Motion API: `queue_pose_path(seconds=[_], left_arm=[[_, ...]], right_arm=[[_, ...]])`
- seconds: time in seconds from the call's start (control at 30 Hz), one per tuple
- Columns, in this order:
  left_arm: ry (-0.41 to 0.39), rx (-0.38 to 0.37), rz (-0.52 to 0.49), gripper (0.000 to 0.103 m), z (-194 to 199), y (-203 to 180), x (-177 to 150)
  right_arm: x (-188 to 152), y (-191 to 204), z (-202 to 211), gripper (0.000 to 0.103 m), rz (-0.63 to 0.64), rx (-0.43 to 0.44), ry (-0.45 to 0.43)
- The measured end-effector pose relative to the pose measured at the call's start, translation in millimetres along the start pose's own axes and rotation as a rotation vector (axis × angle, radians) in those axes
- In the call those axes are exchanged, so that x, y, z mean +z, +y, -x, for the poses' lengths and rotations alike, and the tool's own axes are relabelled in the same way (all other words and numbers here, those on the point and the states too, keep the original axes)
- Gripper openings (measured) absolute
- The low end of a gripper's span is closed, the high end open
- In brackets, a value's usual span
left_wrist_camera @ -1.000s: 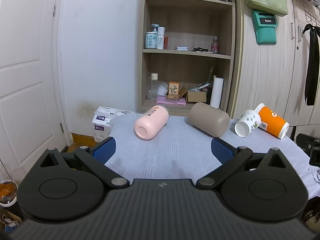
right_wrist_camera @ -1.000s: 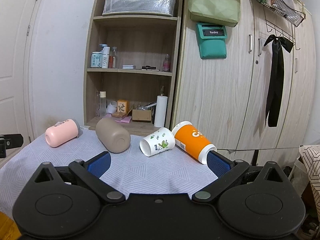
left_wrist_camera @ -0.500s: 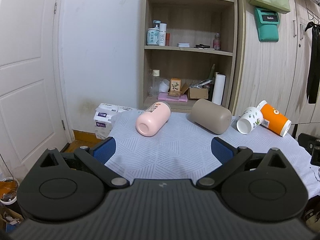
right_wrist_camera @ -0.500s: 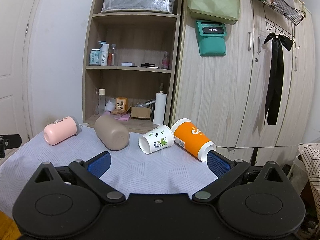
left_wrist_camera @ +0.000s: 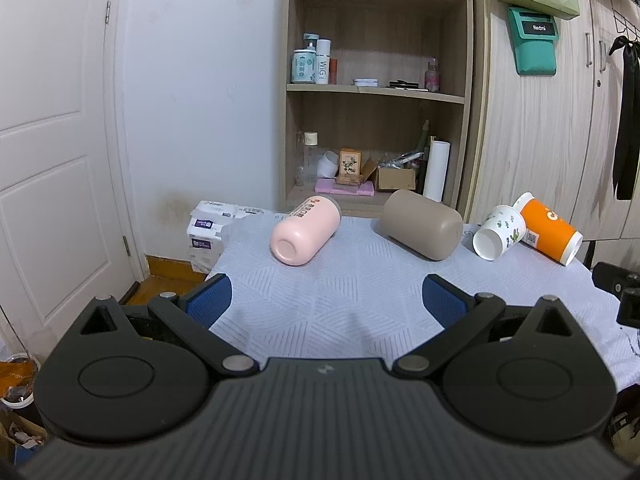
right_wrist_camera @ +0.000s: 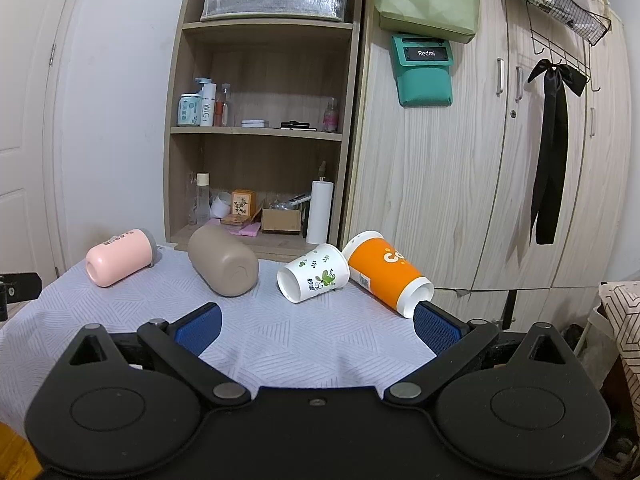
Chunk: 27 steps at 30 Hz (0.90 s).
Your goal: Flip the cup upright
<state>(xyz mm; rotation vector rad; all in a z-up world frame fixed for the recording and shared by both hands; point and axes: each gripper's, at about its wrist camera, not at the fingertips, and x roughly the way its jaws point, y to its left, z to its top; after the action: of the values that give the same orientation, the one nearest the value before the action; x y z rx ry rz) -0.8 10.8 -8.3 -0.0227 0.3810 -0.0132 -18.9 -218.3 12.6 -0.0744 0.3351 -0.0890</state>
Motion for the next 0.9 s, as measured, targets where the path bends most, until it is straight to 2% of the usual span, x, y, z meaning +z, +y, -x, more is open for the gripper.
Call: queue_pose_path(seconds=[0.73, 0.8, 0.9], left_arm=[[0.047, 0.016, -0.021, 0.103, -9, -2, 1], [0.056, 0.017, -0.02, 0.103, -13, -2, 1], [0.029, 0.01, 0.033, 0.103, -17, 7, 3]], right_arm=[[-2, -1, -9, 0.103, -0.011, 0.011, 0.028], [-3, -2, -13, 0.103, -0.021, 0.033, 0.031], [-4, -3, -20, 0.103, -0.052, 0.116, 0.013]])
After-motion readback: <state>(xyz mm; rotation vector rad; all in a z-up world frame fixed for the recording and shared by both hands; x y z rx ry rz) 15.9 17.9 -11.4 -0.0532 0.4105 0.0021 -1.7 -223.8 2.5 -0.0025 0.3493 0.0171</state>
